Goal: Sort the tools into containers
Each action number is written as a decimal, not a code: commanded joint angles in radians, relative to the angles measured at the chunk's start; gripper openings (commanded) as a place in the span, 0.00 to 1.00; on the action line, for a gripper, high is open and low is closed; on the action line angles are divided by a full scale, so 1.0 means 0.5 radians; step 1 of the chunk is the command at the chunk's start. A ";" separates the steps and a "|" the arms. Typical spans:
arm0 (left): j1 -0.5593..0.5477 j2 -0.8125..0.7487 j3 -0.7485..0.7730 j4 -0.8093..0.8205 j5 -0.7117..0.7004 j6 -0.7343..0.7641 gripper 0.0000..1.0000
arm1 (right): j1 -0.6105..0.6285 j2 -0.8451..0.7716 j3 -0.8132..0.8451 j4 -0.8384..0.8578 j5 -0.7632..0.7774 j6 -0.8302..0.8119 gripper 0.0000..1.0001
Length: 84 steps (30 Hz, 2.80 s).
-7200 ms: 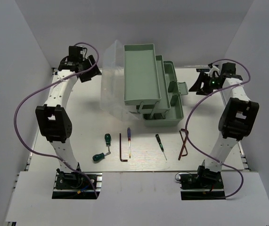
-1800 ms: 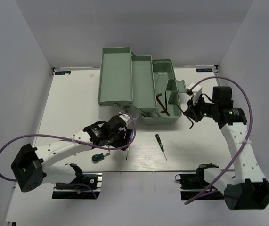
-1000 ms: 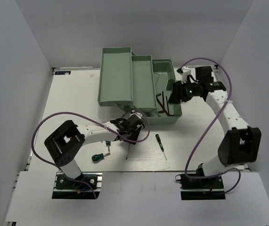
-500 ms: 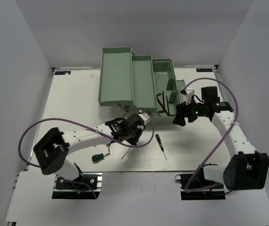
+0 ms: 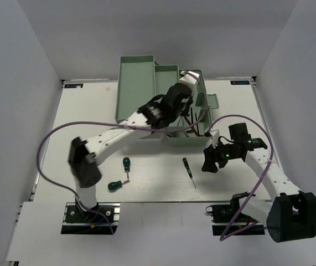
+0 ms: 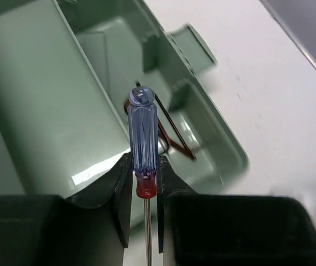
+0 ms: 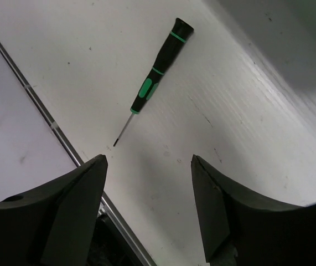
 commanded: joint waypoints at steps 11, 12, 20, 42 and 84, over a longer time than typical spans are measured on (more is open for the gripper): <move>0.273 0.654 0.821 -0.331 -0.457 0.106 0.00 | 0.408 0.014 -0.089 0.355 0.072 0.305 0.69; 0.295 0.608 0.769 -0.280 -0.436 0.106 0.00 | 0.466 0.026 -0.095 0.370 0.102 0.335 0.69; 0.402 0.622 0.737 -0.267 -0.261 0.103 0.04 | 0.675 0.272 -0.076 0.732 0.431 0.620 0.69; 0.372 -1.222 -1.018 -0.229 -0.212 -0.378 0.38 | 1.049 0.505 -0.401 1.125 1.176 1.139 0.24; 0.372 -0.973 -2.140 -0.150 -0.107 -0.986 0.77 | 0.749 0.837 1.387 0.800 1.134 0.955 0.76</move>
